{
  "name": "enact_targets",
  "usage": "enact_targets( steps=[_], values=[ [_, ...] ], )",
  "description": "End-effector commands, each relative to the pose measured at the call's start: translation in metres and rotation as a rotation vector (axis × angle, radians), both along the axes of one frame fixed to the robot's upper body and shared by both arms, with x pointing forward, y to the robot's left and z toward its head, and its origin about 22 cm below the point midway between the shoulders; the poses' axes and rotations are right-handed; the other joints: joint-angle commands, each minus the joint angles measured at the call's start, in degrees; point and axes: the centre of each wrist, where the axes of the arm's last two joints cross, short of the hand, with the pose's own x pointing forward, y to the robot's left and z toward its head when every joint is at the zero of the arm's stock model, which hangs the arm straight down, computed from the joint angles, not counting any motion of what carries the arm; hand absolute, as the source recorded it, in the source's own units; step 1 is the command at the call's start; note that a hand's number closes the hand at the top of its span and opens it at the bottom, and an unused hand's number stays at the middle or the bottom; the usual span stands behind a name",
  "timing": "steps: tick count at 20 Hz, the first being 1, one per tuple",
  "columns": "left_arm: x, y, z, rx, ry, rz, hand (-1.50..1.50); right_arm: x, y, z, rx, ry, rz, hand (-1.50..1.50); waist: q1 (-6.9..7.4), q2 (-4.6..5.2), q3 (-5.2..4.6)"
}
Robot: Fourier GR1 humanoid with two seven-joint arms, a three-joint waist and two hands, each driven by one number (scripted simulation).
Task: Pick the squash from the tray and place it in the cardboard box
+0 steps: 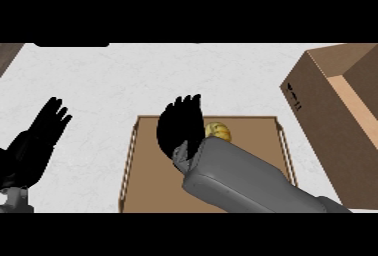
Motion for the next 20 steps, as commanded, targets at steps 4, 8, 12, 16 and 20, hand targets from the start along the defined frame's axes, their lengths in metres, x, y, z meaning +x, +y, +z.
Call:
enact_targets(
  steps=[4,8,12,16,20],
  values=[
    [-0.008,-0.006,-0.005,-0.017,-0.024,-0.014,0.00,-0.008,0.004,-0.008,-0.115,-0.068,-0.087,-1.50,0.13,0.15,0.02],
    [0.008,-0.005,0.000,0.003,-0.006,-0.004,0.00,-0.003,0.009,0.002,-0.150,-0.072,-0.067,-1.50,0.02,0.23,0.01],
    [0.002,0.004,-0.002,0.007,-0.012,-0.037,0.00,0.004,0.013,-0.022,-0.193,-0.071,-0.093,-1.50,1.03,0.38,-0.02],
    [0.000,0.001,0.002,-0.003,0.009,-0.020,0.00,0.002,0.011,-0.021,-0.200,-0.060,-0.114,-1.50,0.72,0.27,0.00],
    [0.001,0.005,0.002,-0.001,-0.001,-0.005,0.00,0.004,0.003,-0.039,-0.249,-0.041,-0.127,-1.50,0.25,0.26,0.02]
  ],
)
